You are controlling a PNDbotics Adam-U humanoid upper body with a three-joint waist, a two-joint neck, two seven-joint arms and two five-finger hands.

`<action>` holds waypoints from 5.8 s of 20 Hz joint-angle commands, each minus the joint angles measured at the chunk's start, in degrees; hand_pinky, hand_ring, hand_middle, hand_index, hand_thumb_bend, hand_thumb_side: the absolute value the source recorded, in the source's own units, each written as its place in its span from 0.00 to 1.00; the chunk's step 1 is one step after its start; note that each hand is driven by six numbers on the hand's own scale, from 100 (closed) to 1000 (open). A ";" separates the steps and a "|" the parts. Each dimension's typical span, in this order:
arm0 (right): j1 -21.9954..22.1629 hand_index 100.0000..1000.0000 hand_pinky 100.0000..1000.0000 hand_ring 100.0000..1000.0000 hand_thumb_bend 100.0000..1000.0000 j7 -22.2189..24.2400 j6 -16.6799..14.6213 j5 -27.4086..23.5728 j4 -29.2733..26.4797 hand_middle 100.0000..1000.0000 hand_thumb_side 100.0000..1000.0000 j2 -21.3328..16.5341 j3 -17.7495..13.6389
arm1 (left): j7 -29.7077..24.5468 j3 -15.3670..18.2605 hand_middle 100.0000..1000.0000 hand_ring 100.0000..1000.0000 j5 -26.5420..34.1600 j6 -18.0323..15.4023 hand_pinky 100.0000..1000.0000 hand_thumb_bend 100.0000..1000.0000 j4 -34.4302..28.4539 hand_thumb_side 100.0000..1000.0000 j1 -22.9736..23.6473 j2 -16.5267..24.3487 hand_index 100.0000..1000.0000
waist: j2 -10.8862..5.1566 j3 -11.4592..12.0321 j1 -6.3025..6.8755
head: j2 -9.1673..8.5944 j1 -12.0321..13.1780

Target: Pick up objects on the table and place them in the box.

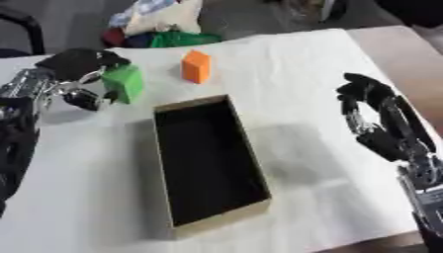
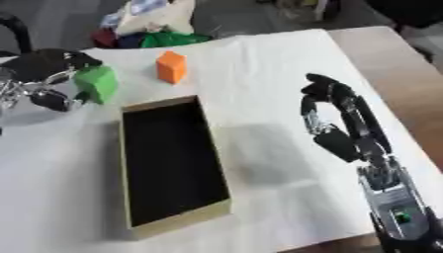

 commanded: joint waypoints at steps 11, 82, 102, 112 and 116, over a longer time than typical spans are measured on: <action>-0.15 0.88 0.74 0.67 0.00 0.26 -0.17 0.16 -0.61 0.65 0.62 -0.68 -0.44 | 8.09 0.31 0.39 0.45 2.89 -0.91 0.54 0.00 -1.50 0.00 -0.87 1.46 0.75 | -3.15 0.24 0.15 | 0.32 0.61; -1.77 0.88 0.74 0.67 0.00 1.86 -0.06 2.79 1.26 0.65 0.58 0.16 1.13 | -11.56 -32.33 0.65 0.64 35.92 -17.08 0.71 0.36 -41.38 0.62 15.52 0.50 0.91 | -11.12 5.53 -1.66 | 3.50 -1.67; -31.43 0.95 0.79 0.77 0.00 7.21 -2.31 18.49 40.14 0.76 0.65 -5.47 1.10 | -30.22 -16.28 0.53 0.54 93.03 -0.37 0.66 0.00 -58.01 0.82 28.69 5.67 0.88 | -11.71 15.80 -5.82 | 0.09 -3.13; -37.61 0.98 0.87 0.90 0.00 6.96 7.23 36.83 53.31 0.90 0.87 -4.01 -7.79 | -36.41 -14.04 0.52 0.53 99.02 5.69 0.65 0.00 -62.22 0.86 32.78 2.52 0.88 | -10.18 20.65 -7.22 | -2.57 -6.09; -38.78 0.99 0.88 0.91 0.00 5.66 11.36 43.04 55.93 0.91 0.87 -3.96 -10.00 | -38.22 -13.97 0.52 0.53 98.91 6.40 0.66 0.00 -62.89 0.87 33.44 1.79 0.88 | -9.46 22.31 -7.23 | -3.18 -8.42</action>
